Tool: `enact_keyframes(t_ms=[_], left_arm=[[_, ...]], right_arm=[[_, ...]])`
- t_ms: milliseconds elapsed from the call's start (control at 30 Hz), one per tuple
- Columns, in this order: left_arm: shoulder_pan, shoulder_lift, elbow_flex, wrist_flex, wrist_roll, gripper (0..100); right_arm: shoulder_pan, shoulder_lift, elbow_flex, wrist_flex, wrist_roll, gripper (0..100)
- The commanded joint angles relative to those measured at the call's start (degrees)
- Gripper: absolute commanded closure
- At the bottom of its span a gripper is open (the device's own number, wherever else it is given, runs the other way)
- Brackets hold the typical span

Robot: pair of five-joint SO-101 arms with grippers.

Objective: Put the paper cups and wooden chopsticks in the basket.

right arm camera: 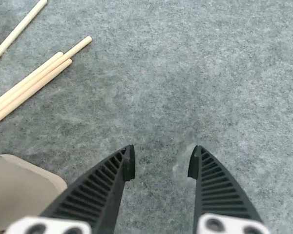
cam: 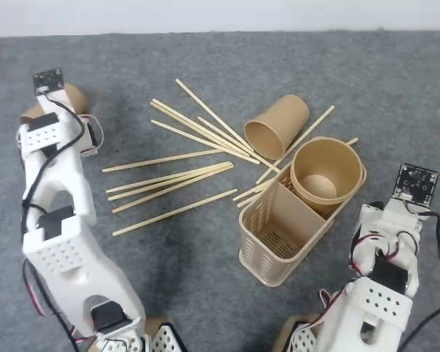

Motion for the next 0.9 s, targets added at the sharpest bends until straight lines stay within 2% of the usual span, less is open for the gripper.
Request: enact_keyframes(t_ms=[0,100,233,300,400,533,633,733,867], left_arm=[[0.2,-3.4,-2.6,2.4,0.5,99],[0.0,-9.7,-3.1,5.5,0.2,99],[-4.9,-21.5,-8.0,6.8,-1.9,99],[-8.2,-25.6,-10.1,3.4,-2.0,96],[-9.5,-27.1,-10.1,-6.9,0.2,87],[-7.4,-20.3,-7.8,-21.0,6.7,82],[-4.9,-11.9,-8.2,-28.4,5.9,84],[-4.0,-3.9,-13.0,-31.1,5.3,86],[-4.6,7.9,-25.5,-30.7,5.3,87]], right_arm=[[-0.9,-0.9,-0.6,-1.2,0.5,80.5],[-2.6,-0.9,-0.5,-1.1,0.6,80.5],[-2.8,-0.9,-0.5,-1.0,0.6,80.5],[-2.8,-0.9,-0.5,-1.0,0.6,80.5],[-2.8,-0.9,-0.5,-1.0,0.6,80.5],[-2.8,-0.9,-0.5,-0.8,0.7,80.5],[-2.8,-0.9,-0.5,-0.7,0.7,80.5],[-2.8,-0.9,-0.4,-0.7,0.7,80.5],[-2.8,-0.9,-0.4,-0.7,0.7,80.5]])
